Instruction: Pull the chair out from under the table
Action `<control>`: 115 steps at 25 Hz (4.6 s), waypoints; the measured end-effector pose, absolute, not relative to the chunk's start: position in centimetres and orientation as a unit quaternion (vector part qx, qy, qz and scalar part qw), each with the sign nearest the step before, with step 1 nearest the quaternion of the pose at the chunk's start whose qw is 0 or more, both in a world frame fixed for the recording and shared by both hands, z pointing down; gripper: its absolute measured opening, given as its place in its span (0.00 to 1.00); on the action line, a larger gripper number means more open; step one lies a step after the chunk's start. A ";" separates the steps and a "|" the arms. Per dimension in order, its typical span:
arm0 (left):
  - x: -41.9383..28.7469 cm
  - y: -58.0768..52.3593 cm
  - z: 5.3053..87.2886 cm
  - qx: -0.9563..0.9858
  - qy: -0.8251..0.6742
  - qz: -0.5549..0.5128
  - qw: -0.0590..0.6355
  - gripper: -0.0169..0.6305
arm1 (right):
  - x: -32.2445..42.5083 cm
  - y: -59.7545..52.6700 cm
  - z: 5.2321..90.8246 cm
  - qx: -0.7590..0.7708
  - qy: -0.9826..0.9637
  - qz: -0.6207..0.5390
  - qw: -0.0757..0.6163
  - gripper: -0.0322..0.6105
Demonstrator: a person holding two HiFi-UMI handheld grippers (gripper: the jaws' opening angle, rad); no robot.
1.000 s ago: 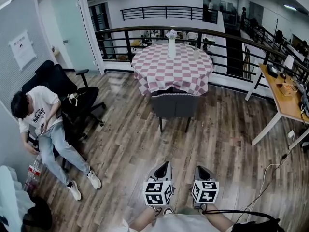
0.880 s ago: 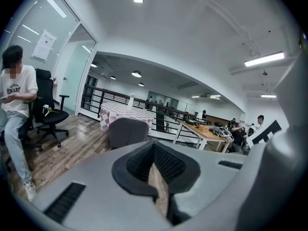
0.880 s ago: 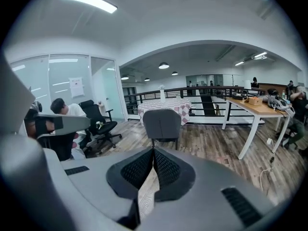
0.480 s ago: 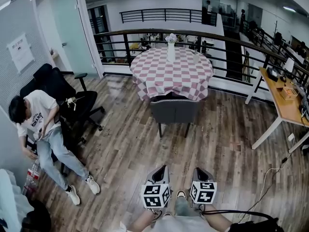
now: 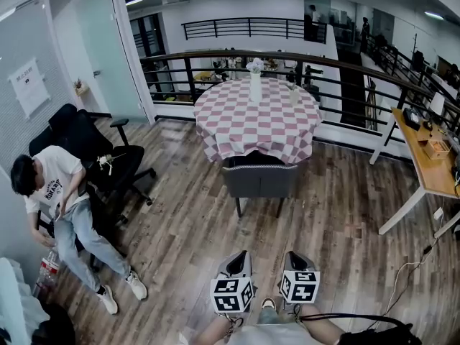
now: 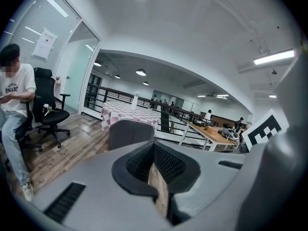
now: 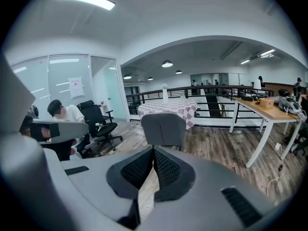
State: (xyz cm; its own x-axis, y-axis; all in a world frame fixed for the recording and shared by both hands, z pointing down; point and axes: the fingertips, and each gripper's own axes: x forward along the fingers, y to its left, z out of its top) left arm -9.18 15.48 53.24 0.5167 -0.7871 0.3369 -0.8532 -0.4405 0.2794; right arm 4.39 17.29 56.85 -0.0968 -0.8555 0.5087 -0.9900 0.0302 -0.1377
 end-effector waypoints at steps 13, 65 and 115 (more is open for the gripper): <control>-4.6 8.7 54.1 0.831 -0.500 0.080 0.229 0.03 | 8.9 10.0 57.5 0.639 -0.714 0.246 0.147 0.08; -2.4 -16.6 56.7 0.836 -0.473 0.107 0.257 0.03 | 10.9 -13.6 60.2 0.640 -0.691 0.290 0.167 0.08; 3.3 -25.5 62.2 0.887 -0.332 0.258 0.190 0.38 | 10.1 -25.1 62.4 0.528 -0.767 0.268 0.248 0.20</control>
